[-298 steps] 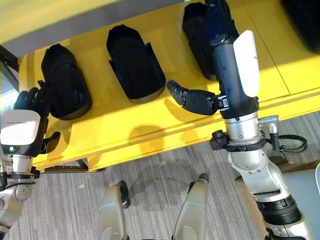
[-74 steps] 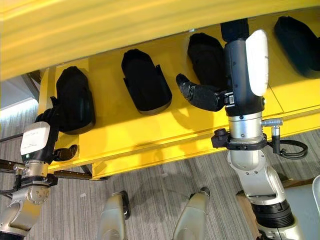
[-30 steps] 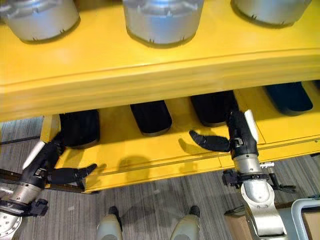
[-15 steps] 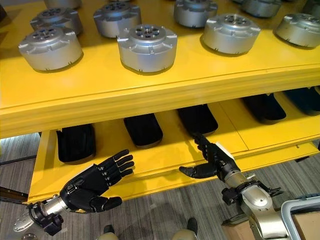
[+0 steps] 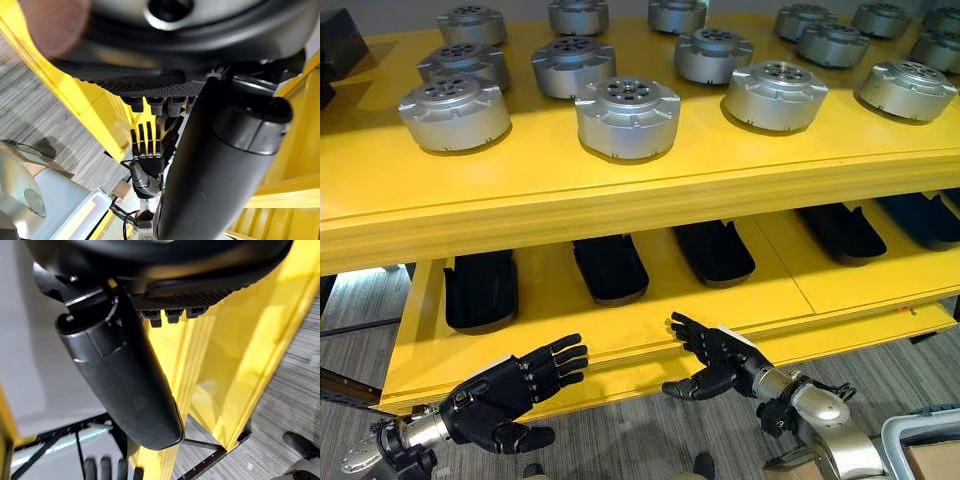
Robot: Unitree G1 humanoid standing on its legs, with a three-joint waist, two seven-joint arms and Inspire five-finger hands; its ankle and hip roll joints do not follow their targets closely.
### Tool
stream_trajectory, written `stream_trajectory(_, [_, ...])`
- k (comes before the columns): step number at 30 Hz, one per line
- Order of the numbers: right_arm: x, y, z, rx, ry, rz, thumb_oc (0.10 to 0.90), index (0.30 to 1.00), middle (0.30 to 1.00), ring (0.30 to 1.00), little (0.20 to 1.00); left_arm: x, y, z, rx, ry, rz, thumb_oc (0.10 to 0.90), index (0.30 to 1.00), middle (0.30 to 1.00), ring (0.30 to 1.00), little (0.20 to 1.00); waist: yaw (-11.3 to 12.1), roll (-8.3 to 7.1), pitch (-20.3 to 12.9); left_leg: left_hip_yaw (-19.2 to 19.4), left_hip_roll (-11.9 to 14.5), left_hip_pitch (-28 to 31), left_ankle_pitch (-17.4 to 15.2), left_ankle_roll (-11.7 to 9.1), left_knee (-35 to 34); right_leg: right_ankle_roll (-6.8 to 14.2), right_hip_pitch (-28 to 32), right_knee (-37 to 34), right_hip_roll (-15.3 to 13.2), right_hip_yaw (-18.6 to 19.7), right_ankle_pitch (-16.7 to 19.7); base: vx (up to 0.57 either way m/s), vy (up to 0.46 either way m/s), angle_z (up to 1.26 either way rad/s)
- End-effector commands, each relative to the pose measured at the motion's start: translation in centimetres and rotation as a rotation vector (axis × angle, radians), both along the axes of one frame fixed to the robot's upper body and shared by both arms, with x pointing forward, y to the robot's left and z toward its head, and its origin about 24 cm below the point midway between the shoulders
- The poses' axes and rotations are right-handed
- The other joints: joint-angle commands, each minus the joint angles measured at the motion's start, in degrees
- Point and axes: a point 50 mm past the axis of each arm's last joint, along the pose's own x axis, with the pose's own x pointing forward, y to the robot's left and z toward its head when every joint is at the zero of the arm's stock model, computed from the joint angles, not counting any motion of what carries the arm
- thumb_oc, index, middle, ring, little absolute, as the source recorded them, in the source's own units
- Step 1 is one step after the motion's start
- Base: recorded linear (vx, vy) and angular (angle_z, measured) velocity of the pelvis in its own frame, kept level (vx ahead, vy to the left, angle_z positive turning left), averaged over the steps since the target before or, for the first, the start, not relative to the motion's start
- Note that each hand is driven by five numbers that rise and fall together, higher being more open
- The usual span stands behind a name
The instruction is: Move parts from the plastic box to the shelf.
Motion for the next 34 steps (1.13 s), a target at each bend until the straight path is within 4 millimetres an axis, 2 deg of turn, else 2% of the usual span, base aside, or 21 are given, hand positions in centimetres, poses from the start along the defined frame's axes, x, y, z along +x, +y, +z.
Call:
stream_trajectory(1, [2.1, 0.1, 4.4, 0.019, -0.208, 0.075, 0.900, 1.000, 1.000, 1.000, 1.000, 1.6, 0.2, 3.5, -0.020, -0.200, -0.071, 0.900, 1.000, 1.000, 1.000, 1.000, 1.32, -0.66, -0.27, 7.70, 6.37, 2.51, -2.64, 2.30, 4.14, 0.36, 0.08, 2.03, -5.49, -5.89, 0.36, 0.00, 0.000, 0.00])
stream_trajectory(13, [1.8, 0.7, 3.6, -0.023, -0.122, 0.177, 0.900, 1.000, 1.000, 1.000, 1.000, 1.7, 0.1, 3.5, -0.020, -0.176, -0.117, 0.900, 1.000, 1.000, 1.000, 1.000, 1.55, -0.45, -0.38, 7.44, 6.36, 2.70, -2.28, 2.18, 3.95, 0.36, 0.60, 2.01, -5.36, -6.40, 0.26, 0.00, 0.000, 0.00])
stream_trajectory(21, [1.5, 0.5, 2.7, -0.071, -0.064, 0.202, 0.900, 1.000, 1.000, 1.000, 1.000, 1.6, 0.3, 3.1, -0.018, -0.145, -0.123, 0.900, 1.000, 1.000, 1.000, 1.000, 1.49, -0.41, -0.41, 7.77, 6.30, 3.13, -1.81, 2.19, 3.46, 0.36, 1.14, 1.63, -5.20, -6.77, 0.36, 0.00, 0.000, 0.00])
stream_trajectory(34, [1.6, 0.1, 2.4, -0.143, -0.022, 0.200, 0.900, 1.000, 1.000, 1.000, 1.000, 1.9, 0.1, 3.3, -0.015, -0.153, -0.119, 0.900, 1.000, 1.000, 1.000, 1.000, 1.62, -0.35, -0.46, 7.73, 6.47, 3.46, -1.18, 2.07, 2.63, 0.36, 1.58, 1.00, -4.95, -7.17, 0.50, -0.01, -0.004, 0.00])
